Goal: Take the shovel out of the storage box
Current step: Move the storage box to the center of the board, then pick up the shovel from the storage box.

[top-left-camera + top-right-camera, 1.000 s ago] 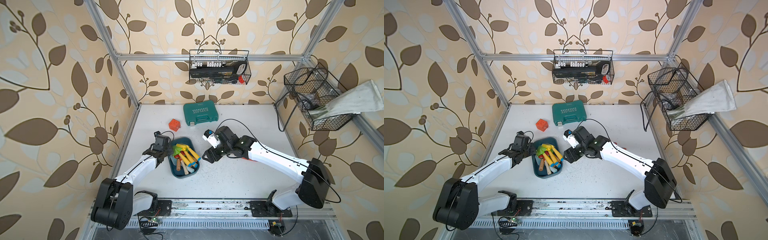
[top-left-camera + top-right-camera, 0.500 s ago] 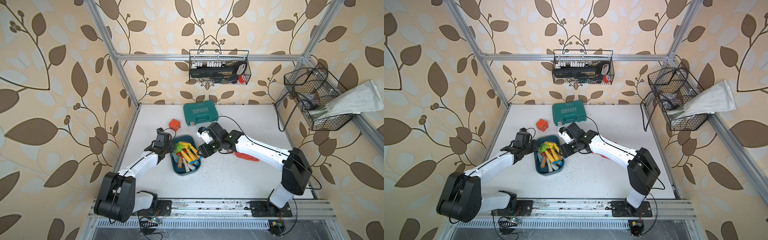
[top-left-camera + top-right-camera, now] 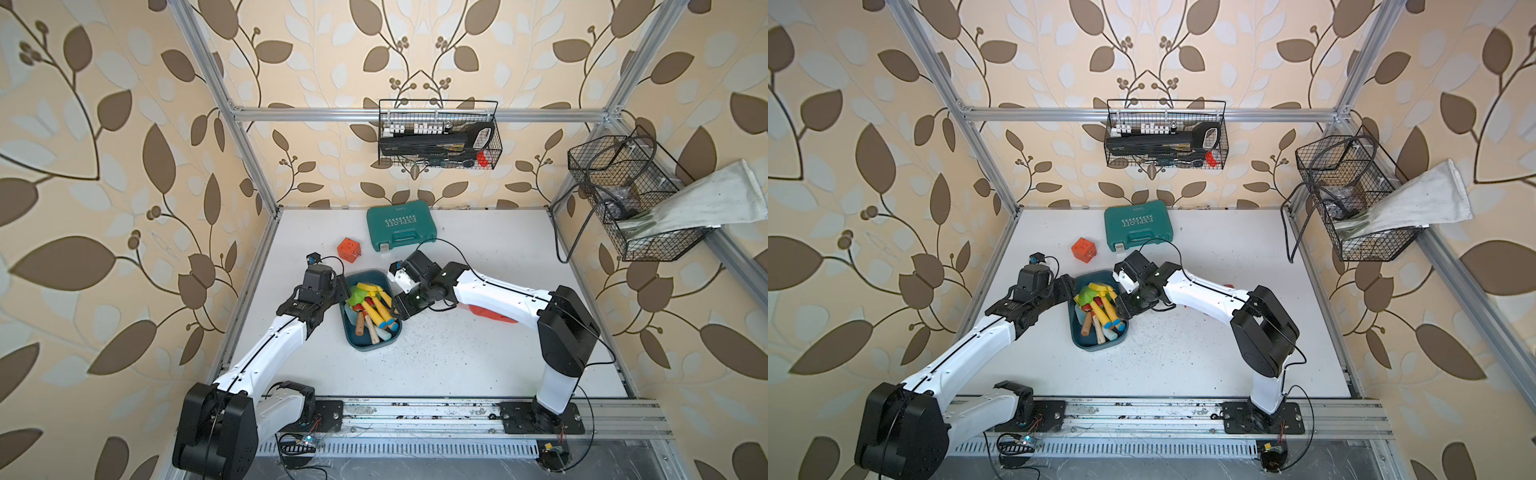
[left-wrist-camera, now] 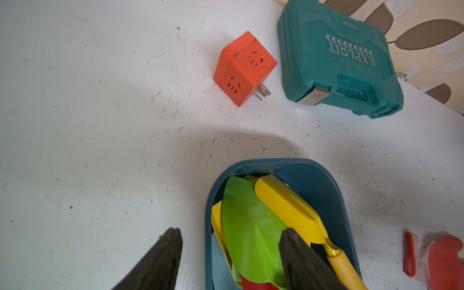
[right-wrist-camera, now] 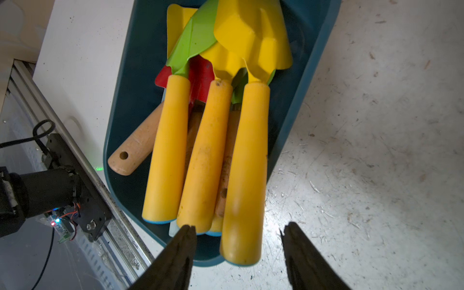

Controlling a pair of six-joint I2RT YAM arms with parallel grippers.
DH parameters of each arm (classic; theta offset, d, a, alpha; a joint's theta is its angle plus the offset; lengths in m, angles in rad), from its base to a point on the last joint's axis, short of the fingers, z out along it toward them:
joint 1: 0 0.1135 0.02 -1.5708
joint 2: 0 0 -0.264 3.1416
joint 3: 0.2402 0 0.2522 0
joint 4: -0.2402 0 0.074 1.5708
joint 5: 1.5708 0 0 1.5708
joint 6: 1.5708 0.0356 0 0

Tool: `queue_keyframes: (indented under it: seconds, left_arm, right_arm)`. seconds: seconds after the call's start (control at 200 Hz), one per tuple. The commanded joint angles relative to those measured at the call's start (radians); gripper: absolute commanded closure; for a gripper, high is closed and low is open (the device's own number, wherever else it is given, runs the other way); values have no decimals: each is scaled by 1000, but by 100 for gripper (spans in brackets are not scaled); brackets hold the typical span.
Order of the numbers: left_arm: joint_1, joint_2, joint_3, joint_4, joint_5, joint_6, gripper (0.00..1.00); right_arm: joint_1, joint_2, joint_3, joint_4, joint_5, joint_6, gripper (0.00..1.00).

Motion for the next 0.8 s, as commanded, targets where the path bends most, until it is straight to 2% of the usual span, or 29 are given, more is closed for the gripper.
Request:
queue_keyframes:
  seconds: [0.0, 0.135, 0.505, 0.795]
  left_arm:
    - [3, 27, 9, -10, 30, 14, 31]
    - [3, 39, 12, -13, 38, 17, 31]
    - [3, -10, -8, -36, 48, 17, 30]
    - [3, -42, -11, -56, 47, 22, 29]
  right_arm:
    - [5, 23, 27, -4, 3, 14, 45]
    - [5, 45, 38, 2, -5, 17, 47]
    - [8, 54, 59, -6, 24, 26, 68]
    - [39, -26, 85, -25, 114, 25, 73]
